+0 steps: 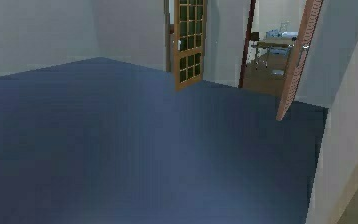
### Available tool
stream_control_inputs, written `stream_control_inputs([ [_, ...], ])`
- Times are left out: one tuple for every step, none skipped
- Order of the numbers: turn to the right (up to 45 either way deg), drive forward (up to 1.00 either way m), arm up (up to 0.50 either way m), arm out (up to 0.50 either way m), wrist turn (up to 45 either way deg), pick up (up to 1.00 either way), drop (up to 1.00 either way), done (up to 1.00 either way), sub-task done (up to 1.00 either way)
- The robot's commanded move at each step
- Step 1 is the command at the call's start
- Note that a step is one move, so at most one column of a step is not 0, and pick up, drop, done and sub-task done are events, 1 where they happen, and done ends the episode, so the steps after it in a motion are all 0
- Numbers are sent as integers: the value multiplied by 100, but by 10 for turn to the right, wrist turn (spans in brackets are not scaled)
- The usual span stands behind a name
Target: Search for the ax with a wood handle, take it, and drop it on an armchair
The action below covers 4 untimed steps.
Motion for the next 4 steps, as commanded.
stream_control_inputs([
  [60, 0, 0, 0, 0, 0, 0, 0, 0],
  [0, 45, 0, 0, 0, 0, 0, 0, 0],
  [150, 0, 0, 0, 0, 0, 0, 0, 0],
  [0, 100, 0, 0, 0, 0, 0, 0, 0],
])
